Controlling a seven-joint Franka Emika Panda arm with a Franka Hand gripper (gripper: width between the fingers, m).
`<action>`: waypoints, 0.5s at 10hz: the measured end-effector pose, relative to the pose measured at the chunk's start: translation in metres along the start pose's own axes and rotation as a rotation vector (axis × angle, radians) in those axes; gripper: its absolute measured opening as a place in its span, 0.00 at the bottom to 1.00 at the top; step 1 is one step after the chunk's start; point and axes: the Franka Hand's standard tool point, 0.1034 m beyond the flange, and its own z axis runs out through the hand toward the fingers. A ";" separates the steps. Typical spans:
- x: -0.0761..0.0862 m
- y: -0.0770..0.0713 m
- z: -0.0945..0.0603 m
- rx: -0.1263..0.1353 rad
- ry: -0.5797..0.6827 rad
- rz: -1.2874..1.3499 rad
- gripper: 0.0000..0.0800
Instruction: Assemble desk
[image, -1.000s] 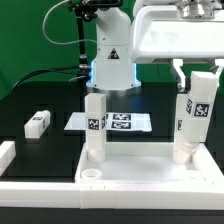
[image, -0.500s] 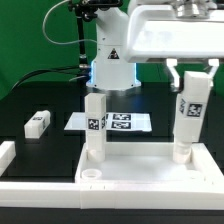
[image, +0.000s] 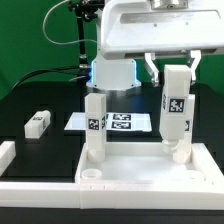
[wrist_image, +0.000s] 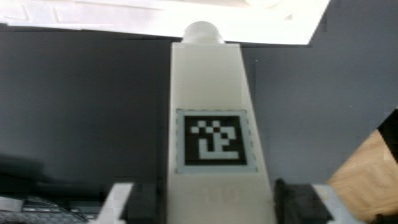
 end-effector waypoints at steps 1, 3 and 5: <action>-0.004 -0.009 0.004 0.007 -0.009 0.007 0.36; -0.014 -0.022 0.013 0.016 -0.028 -0.001 0.36; -0.025 -0.033 0.023 0.022 -0.050 -0.006 0.36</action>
Offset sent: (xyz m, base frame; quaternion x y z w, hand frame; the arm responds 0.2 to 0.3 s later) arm 0.0062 0.0108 -0.0156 -0.0190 0.0047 0.0070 0.9998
